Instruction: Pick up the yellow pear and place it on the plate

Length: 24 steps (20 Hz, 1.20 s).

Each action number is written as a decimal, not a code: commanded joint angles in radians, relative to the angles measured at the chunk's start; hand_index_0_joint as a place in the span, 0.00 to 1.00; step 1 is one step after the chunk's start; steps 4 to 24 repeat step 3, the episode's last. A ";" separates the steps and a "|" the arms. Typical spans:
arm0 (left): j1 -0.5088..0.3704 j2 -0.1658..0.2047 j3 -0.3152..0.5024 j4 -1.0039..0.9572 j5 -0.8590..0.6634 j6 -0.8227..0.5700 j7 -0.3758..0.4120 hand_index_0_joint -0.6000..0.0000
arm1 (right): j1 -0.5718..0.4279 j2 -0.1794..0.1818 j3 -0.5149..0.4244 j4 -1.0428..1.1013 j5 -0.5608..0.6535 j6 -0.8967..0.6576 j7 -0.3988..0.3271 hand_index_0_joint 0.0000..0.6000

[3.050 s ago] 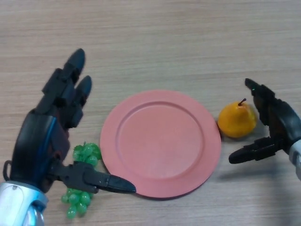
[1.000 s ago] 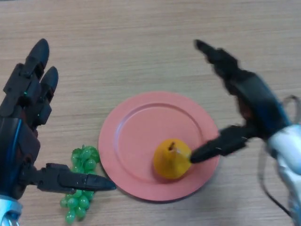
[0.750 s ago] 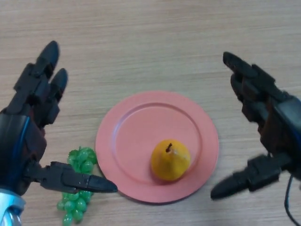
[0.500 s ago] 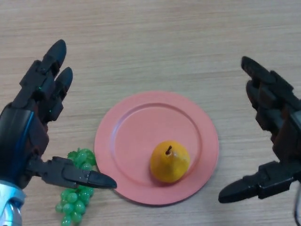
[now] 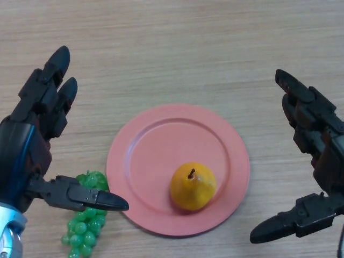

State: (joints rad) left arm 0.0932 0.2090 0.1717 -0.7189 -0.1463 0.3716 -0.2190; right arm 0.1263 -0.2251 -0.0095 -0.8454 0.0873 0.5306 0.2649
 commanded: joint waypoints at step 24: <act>-0.038 0.048 0.092 -0.063 -0.036 -0.113 -0.030 1.00 | -0.029 -0.005 -0.007 -0.094 -0.010 -0.075 -0.006 0.00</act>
